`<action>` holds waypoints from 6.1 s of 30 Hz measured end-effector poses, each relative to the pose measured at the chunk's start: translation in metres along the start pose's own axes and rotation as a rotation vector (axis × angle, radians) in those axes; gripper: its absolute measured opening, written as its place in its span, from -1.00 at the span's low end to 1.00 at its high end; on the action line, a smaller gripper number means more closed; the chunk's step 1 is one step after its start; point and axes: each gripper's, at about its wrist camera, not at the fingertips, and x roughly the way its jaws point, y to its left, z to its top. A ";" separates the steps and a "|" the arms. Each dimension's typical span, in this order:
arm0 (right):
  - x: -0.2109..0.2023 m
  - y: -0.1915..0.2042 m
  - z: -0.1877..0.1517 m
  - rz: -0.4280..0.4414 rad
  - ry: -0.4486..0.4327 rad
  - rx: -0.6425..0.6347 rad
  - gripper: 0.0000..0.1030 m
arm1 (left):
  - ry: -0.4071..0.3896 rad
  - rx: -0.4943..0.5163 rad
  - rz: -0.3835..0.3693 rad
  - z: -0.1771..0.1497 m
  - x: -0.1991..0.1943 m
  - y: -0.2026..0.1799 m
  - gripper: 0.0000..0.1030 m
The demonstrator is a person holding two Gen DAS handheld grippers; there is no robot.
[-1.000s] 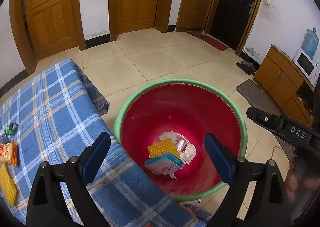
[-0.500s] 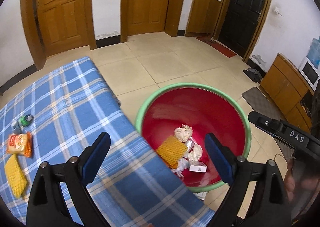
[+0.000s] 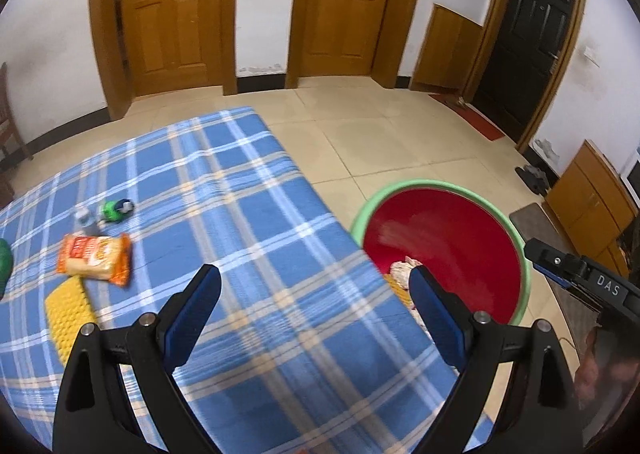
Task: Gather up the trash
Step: 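Move both tools back over the table, then reach left tool to the yellow foam net and grasp it, then grasp the orange snack bag with right tool while left tool holds the foam net, then carry the snack bag and foam net over the red bucket with both tools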
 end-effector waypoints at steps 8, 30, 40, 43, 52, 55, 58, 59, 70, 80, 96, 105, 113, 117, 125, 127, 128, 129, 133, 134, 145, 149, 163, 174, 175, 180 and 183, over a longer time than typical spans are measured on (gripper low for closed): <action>0.002 0.019 -0.004 0.011 0.020 -0.028 -0.07 | -0.017 -0.056 0.037 -0.005 -0.012 0.030 0.82; 0.023 0.073 -0.026 0.026 0.098 -0.123 0.04 | -0.031 -0.208 0.199 -0.026 -0.032 0.137 0.82; 0.036 0.109 -0.036 0.042 0.135 -0.198 0.09 | 0.008 -0.269 0.269 -0.040 -0.030 0.188 0.82; 0.039 0.120 -0.037 0.052 0.140 -0.216 0.11 | 0.021 -0.287 0.280 -0.046 -0.026 0.199 0.82; 0.049 0.147 -0.041 0.067 0.159 -0.262 0.14 | 0.071 -0.352 0.248 -0.058 -0.008 0.215 0.65; 0.054 0.155 -0.042 0.074 0.173 -0.272 0.14 | 0.078 -0.357 0.226 -0.061 -0.004 0.214 0.60; 0.060 0.165 -0.045 0.084 0.191 -0.287 0.14 | 0.065 -0.352 0.220 -0.062 -0.005 0.211 0.57; 0.062 0.169 -0.047 0.092 0.200 -0.295 0.14 | 0.061 -0.357 0.219 -0.062 -0.005 0.211 0.54; 0.084 0.222 -0.064 0.161 0.255 -0.402 0.15 | 0.012 -0.353 0.107 -0.061 -0.008 0.207 -0.52; 0.114 0.263 -0.081 0.217 0.309 -0.486 0.17 | -0.029 -0.412 0.085 -0.065 -0.031 0.229 -0.78; 0.165 0.327 -0.111 0.239 0.304 -0.602 0.40 | -0.106 -0.447 0.255 -0.080 -0.073 0.291 -0.78; 0.180 0.349 -0.122 0.271 0.326 -0.733 0.41 | -0.120 -0.480 0.218 -0.091 -0.073 0.308 -0.79; 0.170 0.346 -0.140 0.319 0.396 -0.739 0.41 | -0.129 -0.471 0.196 -0.094 -0.074 0.306 -0.79; 0.161 0.350 -0.153 0.328 0.407 -0.775 0.41 | -0.134 -0.463 0.201 -0.096 -0.076 0.305 -0.78; 0.162 0.361 -0.153 0.238 0.315 -0.805 0.40 | -0.130 -0.471 0.194 -0.100 -0.079 0.304 -0.79; 0.166 0.363 -0.154 0.234 0.313 -0.812 0.36 | -0.130 -0.471 0.192 -0.101 -0.079 0.304 -0.79; 0.168 0.364 -0.156 0.229 0.314 -0.816 0.26 | -0.130 -0.471 0.191 -0.101 -0.079 0.303 -0.78; 0.171 0.364 -0.157 0.223 0.315 -0.819 0.18 | -0.129 -0.471 0.192 -0.100 -0.079 0.303 -0.79; 0.168 0.365 -0.161 0.237 0.299 -0.828 -0.15 | -0.125 -0.476 0.195 -0.101 -0.080 0.298 -0.78; 0.167 0.364 -0.161 0.249 0.307 -0.819 -0.16 | -0.123 -0.479 0.199 -0.101 -0.081 0.297 -0.78; 0.110 0.319 -0.132 0.331 0.263 -0.720 -0.17 | -0.126 -0.459 0.191 -0.085 -0.088 0.258 -0.78; 0.089 0.295 -0.116 0.327 0.239 -0.651 -0.17 | -0.129 -0.415 0.171 -0.074 -0.088 0.235 -0.78; 0.038 0.198 -0.053 0.170 0.122 -0.447 -0.17 | -0.125 -0.323 0.044 -0.041 -0.083 0.169 -0.78; 0.015 0.124 -0.026 0.071 0.074 -0.340 -0.17 | -0.090 -0.242 -0.069 -0.014 -0.066 0.104 -0.79; 0.015 0.118 -0.023 0.060 0.073 -0.333 -0.17 | -0.082 -0.233 -0.082 -0.012 -0.062 0.097 -0.79; 0.014 0.085 -0.016 0.022 0.070 -0.278 -0.17 | -0.051 -0.177 -0.129 -0.001 -0.050 0.063 -0.79; 0.016 0.068 -0.012 0.014 0.075 -0.238 -0.17 | -0.037 -0.123 -0.147 0.005 -0.041 0.039 -0.79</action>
